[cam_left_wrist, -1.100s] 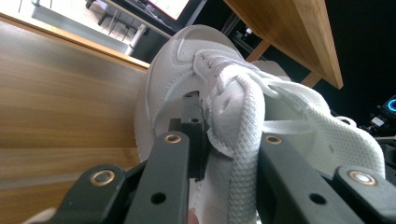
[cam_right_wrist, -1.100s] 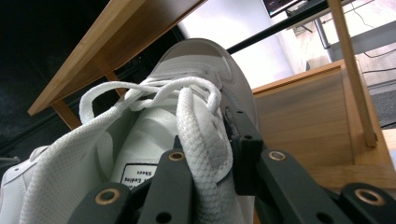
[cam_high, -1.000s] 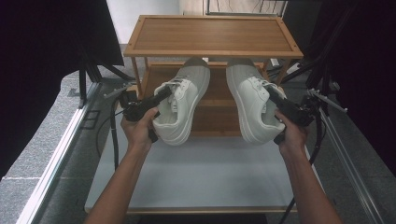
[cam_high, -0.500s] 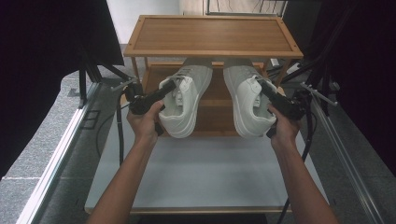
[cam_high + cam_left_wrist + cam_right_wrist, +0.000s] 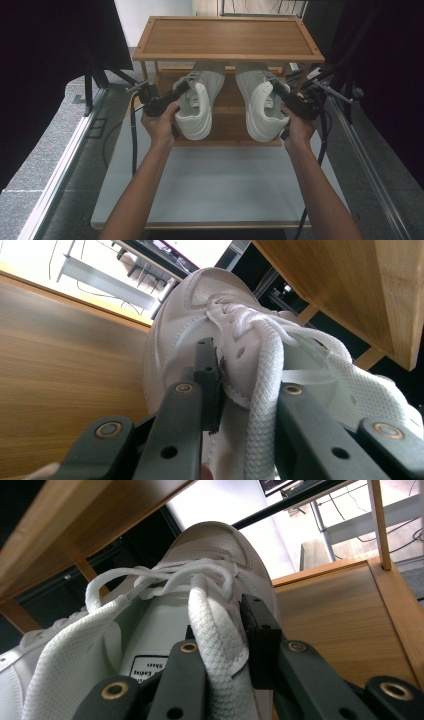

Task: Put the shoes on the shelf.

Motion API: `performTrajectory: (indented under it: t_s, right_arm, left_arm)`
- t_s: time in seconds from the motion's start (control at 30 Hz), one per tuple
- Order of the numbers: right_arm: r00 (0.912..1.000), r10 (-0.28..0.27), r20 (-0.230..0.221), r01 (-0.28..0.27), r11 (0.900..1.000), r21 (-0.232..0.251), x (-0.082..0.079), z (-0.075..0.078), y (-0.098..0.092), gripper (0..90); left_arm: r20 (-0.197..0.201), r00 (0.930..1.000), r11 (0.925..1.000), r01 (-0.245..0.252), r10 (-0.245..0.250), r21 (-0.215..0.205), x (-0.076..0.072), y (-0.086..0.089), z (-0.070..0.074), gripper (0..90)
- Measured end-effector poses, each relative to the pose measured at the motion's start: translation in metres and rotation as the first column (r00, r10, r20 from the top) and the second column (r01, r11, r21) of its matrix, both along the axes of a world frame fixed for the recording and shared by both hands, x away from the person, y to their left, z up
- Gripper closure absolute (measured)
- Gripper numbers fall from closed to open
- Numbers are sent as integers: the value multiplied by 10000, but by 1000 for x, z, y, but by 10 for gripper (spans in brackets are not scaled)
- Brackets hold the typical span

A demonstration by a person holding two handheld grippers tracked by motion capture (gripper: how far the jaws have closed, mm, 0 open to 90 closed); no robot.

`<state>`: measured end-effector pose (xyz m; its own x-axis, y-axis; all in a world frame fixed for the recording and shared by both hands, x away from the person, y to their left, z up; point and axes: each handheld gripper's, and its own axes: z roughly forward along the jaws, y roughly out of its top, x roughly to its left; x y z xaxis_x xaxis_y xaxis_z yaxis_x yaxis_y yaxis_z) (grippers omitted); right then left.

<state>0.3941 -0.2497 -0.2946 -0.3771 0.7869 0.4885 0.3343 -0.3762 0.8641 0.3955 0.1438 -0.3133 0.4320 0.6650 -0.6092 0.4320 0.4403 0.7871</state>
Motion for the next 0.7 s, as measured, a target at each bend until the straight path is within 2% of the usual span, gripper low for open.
performTrajectory:
  t_s: [0.13, 0.27, 0.4, 0.7]
  right_arm:
    - [9998, -144, -122, 142, 9998, -150, 5, 0, 5, 805]
    - [9996, -194, -209, 190, 9996, -225, 10, 1, 10, 805]
    - [9994, -273, -218, 268, 9994, -219, 14, 4, 13, 805]
    - [9976, -625, -305, 616, 9977, -271, 24, 4, 19, 805]
  left_arm:
    - [-8, 10000, 10000, 25, -25, -32, 4, -7, 0, 803]
    - [-53, 9998, 9996, -199, 200, 219, 9, -13, 2, 802]
    - [-180, 9990, 9991, -409, 410, 90, 14, -15, 2, 802]
    - [-225, 9976, 9978, -656, 658, 91, 26, -23, 4, 801]
